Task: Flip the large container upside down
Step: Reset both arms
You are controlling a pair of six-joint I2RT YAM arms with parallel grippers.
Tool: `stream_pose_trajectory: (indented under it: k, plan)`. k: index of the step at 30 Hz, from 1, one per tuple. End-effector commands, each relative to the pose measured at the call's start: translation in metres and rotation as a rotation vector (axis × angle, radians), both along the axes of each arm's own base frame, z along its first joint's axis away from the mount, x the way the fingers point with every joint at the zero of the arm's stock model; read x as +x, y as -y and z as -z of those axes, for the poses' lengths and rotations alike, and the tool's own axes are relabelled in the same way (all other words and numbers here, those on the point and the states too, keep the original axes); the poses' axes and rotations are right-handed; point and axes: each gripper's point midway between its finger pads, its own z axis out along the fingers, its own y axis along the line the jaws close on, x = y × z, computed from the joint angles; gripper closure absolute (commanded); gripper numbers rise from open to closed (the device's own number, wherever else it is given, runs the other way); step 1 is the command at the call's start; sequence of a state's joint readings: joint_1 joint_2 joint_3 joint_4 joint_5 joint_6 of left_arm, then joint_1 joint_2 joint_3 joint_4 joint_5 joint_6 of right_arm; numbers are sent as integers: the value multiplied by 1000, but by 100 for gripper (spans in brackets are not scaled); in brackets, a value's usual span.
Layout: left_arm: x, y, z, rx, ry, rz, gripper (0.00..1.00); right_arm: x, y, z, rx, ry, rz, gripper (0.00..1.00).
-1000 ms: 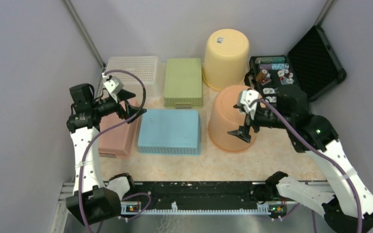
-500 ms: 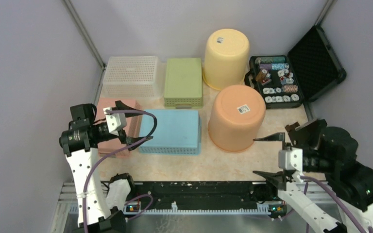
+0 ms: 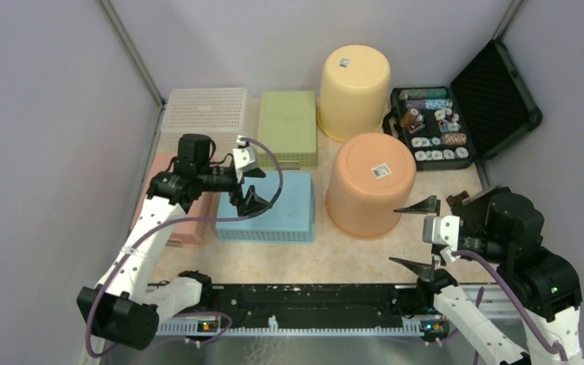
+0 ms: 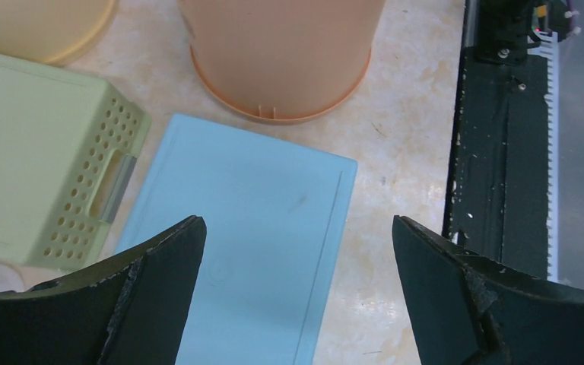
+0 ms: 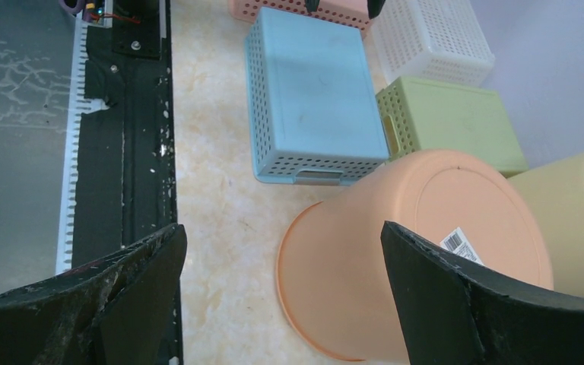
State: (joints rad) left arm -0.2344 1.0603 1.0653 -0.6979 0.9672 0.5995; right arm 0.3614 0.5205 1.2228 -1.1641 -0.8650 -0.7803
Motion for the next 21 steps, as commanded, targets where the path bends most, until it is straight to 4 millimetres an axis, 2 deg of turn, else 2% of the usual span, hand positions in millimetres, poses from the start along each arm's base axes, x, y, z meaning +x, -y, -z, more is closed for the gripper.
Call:
stream_pose_trajectory:
  k: [1, 5, 8, 13, 17, 21]
  plan:
    - [-29, 8, -40, -14, 86, 128, 1, -1, -2, -6, 15, -1, -6, 1]
    - [-99, 2, -64, -68, 159, 295, 1, -20, 0, 0, 9, -14, -55, 1]
    - [-139, -10, -68, -42, 217, 365, 1, -30, 1, 2, 4, -25, -77, 1]
    - [-153, -20, -60, 5, 270, 339, 1, -45, 6, -2, -8, -23, -89, 1]
    - [-159, -28, -48, 45, 290, 307, 1, -68, 14, -7, -23, 36, -115, 1]
    - [-165, -30, -46, 36, 307, 302, 1, -74, 22, -9, -21, 60, -54, 1]
